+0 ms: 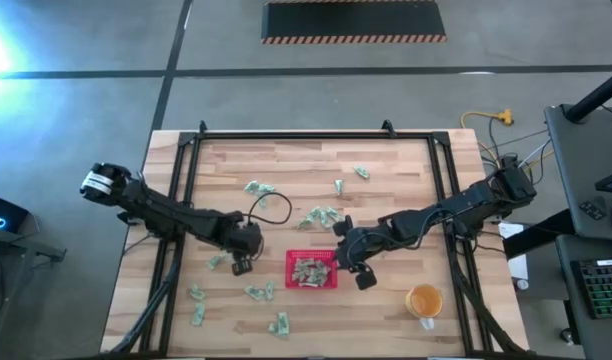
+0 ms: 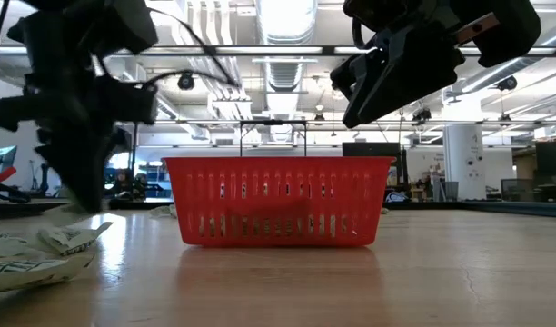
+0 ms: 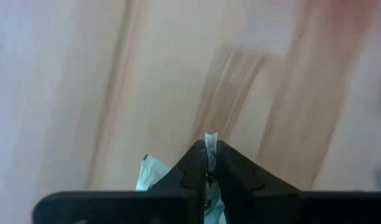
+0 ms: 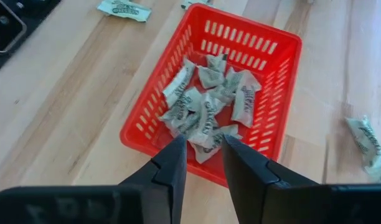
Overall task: Pick and place Stevia / Truvia into bins
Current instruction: Put the white stevia packet into the red bin
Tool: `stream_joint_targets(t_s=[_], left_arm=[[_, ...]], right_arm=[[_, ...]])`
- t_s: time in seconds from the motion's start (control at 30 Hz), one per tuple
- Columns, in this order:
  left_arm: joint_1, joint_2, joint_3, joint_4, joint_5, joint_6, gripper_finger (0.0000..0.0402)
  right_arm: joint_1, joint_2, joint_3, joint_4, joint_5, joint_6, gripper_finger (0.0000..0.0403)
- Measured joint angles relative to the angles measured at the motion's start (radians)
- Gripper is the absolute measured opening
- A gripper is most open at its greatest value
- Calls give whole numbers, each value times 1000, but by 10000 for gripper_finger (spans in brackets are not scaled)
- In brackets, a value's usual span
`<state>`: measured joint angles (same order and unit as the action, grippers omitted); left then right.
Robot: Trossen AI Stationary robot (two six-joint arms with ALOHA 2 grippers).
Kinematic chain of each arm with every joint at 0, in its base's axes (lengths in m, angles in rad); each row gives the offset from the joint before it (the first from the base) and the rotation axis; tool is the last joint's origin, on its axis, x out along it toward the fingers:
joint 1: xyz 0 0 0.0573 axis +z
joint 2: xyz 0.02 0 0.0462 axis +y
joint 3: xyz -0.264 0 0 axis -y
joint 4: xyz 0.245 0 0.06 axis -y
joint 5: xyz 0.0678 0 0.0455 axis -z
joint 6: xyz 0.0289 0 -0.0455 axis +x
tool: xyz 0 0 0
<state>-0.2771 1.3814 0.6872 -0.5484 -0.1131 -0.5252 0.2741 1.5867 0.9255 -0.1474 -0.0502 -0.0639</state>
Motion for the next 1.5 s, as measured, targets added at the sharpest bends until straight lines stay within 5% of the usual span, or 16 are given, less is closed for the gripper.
stream_joint_targets(t_s=[0.23,0.57,0.93,1.5], left_arm=[[-1,-6,19,133,-3,140,15],[1,26,6,129,-54,140,19],[2,93,-2,152,-56,141,89],[3,108,-2,243,-57,176,93]], right_arm=[[-2,0,0,-7,2,1,83],[-2,0,0,-22,2,5,73],[-2,0,0,-22,1,4,79],[-2,0,0,-23,1,4,77]])
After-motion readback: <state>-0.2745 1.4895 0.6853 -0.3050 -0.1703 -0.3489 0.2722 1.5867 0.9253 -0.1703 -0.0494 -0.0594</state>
